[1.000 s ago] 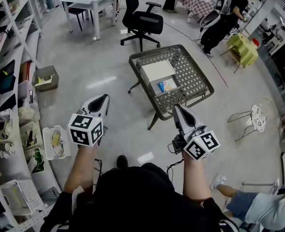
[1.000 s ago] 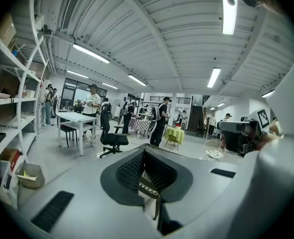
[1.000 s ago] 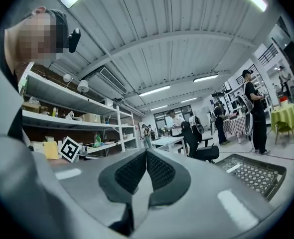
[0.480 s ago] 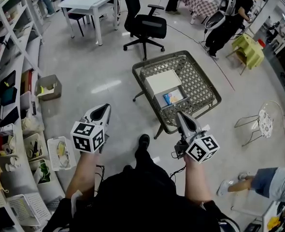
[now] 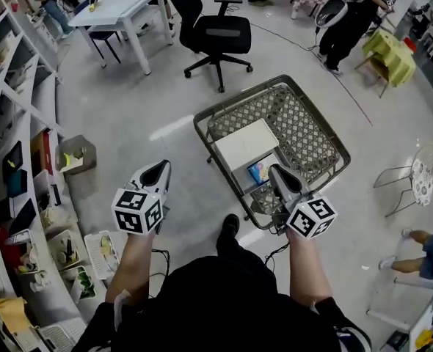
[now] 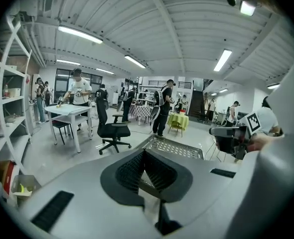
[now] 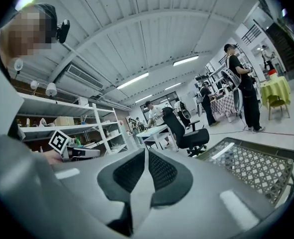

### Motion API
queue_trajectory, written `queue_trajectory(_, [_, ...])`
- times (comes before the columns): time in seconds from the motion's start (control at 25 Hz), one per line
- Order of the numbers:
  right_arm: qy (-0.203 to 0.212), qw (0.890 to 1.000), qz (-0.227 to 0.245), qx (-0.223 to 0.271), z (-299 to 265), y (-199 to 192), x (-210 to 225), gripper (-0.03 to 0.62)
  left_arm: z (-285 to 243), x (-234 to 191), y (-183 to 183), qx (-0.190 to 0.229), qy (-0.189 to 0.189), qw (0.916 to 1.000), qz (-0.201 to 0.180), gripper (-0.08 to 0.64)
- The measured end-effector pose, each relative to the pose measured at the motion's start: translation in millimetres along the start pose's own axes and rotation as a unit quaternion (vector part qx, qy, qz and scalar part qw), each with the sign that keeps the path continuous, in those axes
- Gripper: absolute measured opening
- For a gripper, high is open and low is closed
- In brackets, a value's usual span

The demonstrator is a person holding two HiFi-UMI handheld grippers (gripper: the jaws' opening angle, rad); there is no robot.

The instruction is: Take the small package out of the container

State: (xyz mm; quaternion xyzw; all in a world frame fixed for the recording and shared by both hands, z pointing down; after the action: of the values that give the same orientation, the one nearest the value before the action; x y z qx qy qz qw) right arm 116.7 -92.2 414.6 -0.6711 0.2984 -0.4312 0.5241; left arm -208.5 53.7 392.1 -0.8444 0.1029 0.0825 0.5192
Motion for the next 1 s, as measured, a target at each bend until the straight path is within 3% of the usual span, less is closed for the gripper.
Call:
queue_trajectory(0.32, [-0.032, 0.998, 0.015, -0.048, -32, 1, 67, 0.069, -75, 25, 55, 0.003, -0.048, 0.9982, -0.037, 0.006])
queue_trajectory(0.6, [-0.094, 0.991, 0.024, -0.096, -74, -12, 89, 0.089, -150, -5, 91, -0.005, -0.112, 0.9927, -0.046, 0.006])
queue_trajectory(0.84, [-0.173, 0.971, 0.017, -0.163, -74, -45, 99, 0.110, -207, 0, 108, -0.027, -0.193, 0.9784, -0.071, 0.006])
queue_trajectory(1.0, [-0.204, 0.955, -0.002, -0.213, -77, -75, 98, 0.130, -235, 2, 110, -0.048, -0.235, 0.9677, -0.079, 0.006])
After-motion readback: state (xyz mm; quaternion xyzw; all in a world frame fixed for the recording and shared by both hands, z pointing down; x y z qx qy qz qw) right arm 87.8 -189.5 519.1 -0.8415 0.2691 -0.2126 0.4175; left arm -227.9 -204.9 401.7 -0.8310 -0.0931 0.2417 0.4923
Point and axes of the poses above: the fingertips, and each gripper's own axes: z backward along the fingers, x to its right, y out of its top, the point moved 8 cm from there along z, backward along the fingers, and after that the axes turned 9 degrees about z, right-handed, at the moved point
